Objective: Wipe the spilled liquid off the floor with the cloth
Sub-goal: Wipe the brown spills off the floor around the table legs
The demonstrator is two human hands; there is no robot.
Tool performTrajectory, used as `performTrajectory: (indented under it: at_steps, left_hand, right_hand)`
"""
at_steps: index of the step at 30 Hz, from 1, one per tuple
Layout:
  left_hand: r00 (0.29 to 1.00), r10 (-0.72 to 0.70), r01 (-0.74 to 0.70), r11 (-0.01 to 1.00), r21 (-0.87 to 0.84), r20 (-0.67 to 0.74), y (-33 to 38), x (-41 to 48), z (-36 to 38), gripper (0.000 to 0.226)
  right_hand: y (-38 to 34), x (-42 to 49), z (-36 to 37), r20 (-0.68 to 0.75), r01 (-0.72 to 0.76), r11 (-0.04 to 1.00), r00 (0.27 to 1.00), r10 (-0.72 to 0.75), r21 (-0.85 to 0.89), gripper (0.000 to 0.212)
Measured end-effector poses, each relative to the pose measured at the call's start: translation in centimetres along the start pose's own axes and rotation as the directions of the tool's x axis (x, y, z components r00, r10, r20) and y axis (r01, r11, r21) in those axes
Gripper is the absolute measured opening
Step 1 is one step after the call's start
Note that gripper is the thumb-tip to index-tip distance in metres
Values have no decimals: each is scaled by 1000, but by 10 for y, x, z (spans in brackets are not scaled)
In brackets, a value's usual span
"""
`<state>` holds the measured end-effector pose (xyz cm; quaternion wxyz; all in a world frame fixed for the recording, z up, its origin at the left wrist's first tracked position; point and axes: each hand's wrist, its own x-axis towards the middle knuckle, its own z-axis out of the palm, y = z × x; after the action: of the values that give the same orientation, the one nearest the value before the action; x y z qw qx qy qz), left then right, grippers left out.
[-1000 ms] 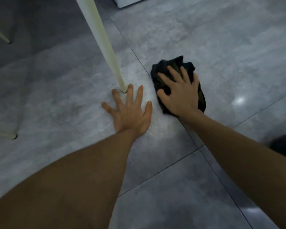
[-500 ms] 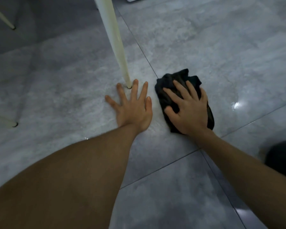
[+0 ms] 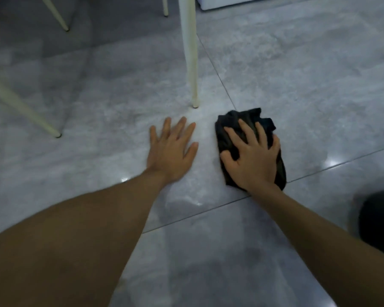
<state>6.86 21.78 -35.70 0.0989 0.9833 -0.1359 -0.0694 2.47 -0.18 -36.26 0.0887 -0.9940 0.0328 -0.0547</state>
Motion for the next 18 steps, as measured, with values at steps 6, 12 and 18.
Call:
performTrajectory:
  at_steps: [6, 12, 18]
  left_hand:
    - [941, -338, 337, 941, 42, 29, -67, -51, -8, 64]
    - [929, -367, 360, 927, -110, -52, -107, -81, -13, 59]
    - [795, -607, 607, 795, -11, -19, -154, -116, -19, 62]
  right_hand:
    - [-93, 33, 16, 33, -57, 998, 998, 56, 33, 63]
    - [-111, -35, 20, 19, 326, 940, 944, -329, 97, 59]
    - [-190, 35, 36, 6, 116, 991, 993, -117, 67, 61]
